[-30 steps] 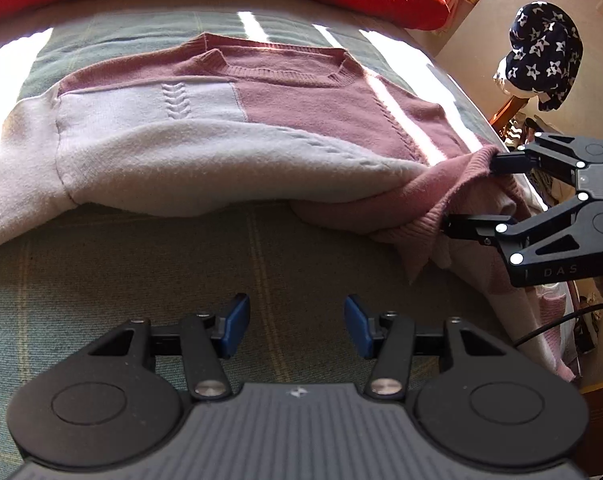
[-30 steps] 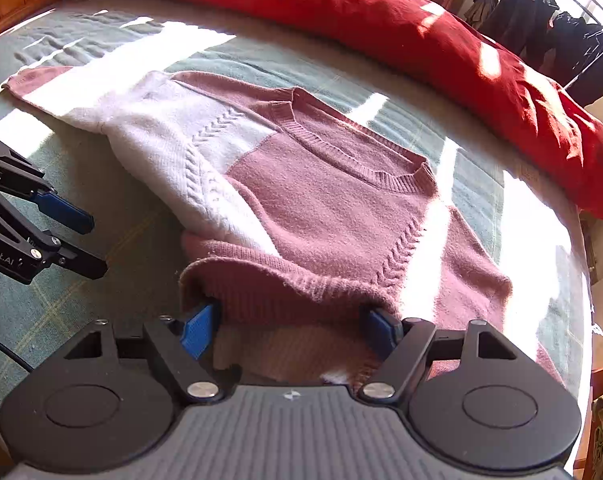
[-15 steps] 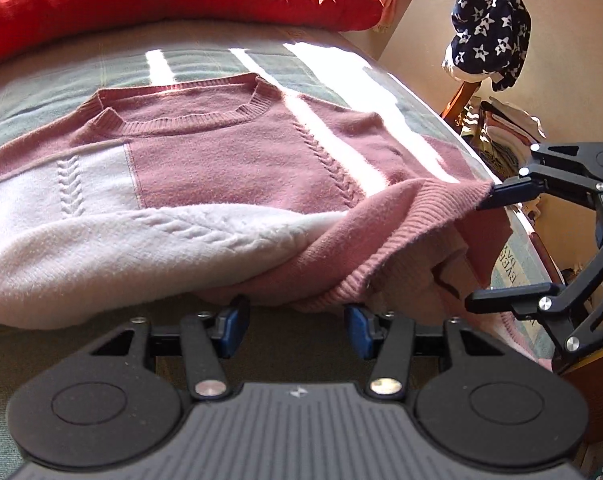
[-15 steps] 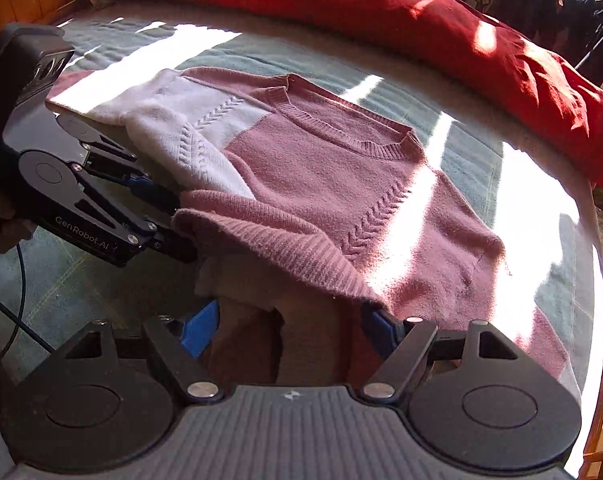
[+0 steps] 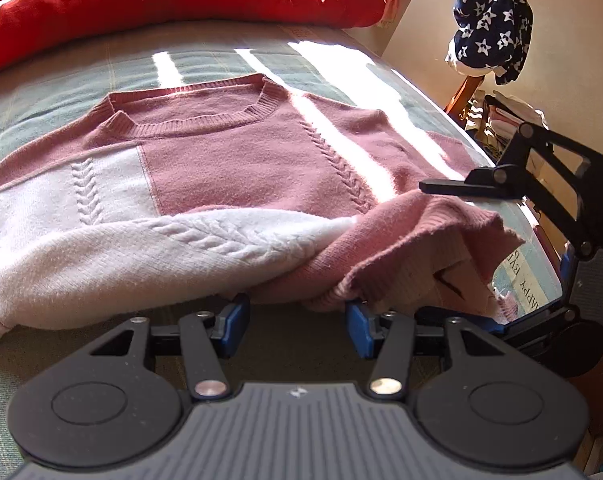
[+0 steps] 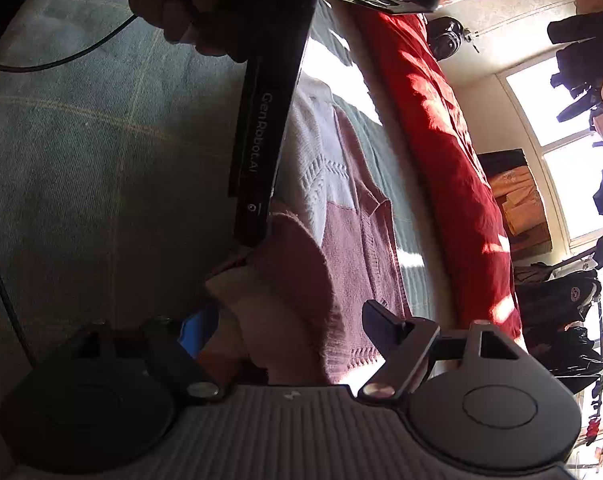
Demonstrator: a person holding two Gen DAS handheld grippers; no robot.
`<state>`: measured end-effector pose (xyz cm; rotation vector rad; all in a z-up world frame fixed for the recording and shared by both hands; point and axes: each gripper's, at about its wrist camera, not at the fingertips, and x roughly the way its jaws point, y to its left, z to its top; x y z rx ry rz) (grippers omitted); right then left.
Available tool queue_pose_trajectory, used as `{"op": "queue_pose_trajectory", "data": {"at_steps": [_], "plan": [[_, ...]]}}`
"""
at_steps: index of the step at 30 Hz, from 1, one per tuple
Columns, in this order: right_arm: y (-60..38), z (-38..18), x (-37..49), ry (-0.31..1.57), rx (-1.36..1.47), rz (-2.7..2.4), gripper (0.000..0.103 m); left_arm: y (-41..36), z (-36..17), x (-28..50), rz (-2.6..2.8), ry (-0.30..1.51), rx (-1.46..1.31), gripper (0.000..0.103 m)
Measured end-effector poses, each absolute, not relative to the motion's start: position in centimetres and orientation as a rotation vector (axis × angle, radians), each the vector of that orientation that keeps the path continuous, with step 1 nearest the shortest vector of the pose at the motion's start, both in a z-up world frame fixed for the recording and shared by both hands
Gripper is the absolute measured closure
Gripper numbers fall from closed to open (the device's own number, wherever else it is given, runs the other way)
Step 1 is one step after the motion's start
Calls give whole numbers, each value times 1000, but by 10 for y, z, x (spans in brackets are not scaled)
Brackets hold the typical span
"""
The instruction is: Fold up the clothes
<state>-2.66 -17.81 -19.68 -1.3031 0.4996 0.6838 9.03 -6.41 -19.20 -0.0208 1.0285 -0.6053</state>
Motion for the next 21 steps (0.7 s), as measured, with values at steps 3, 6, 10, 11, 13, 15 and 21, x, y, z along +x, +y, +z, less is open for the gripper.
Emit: {"op": "queue_pose_trajectory", "data": {"at_steps": [3, 6, 10, 11, 13, 15, 21], "plan": [[-179, -211, -31, 412, -1460, 687, 25, -58, -192, 85, -592, 1027, -34, 50], [-178, -208, -31, 389, -1475, 699, 47, -49, -192, 79, -565, 1032, -52, 48], [-173, -202, -32, 384, -1462, 748, 79, -37, -190, 70, -524, 1038, -76, 47], [-173, -200, -31, 392, -1456, 770, 86, -35, -189, 67, -514, 1037, -78, 47], [-169, -184, -24, 426, -1359, 785, 93, -34, -186, 59, -502, 1028, -63, 43], [-166, -165, -15, 461, -1248, 794, 94, -34, -183, 50, -491, 1016, -43, 42], [-155, -112, 9, 534, -964, 826, 95, -34, -172, 21, -459, 981, 16, 33]]}}
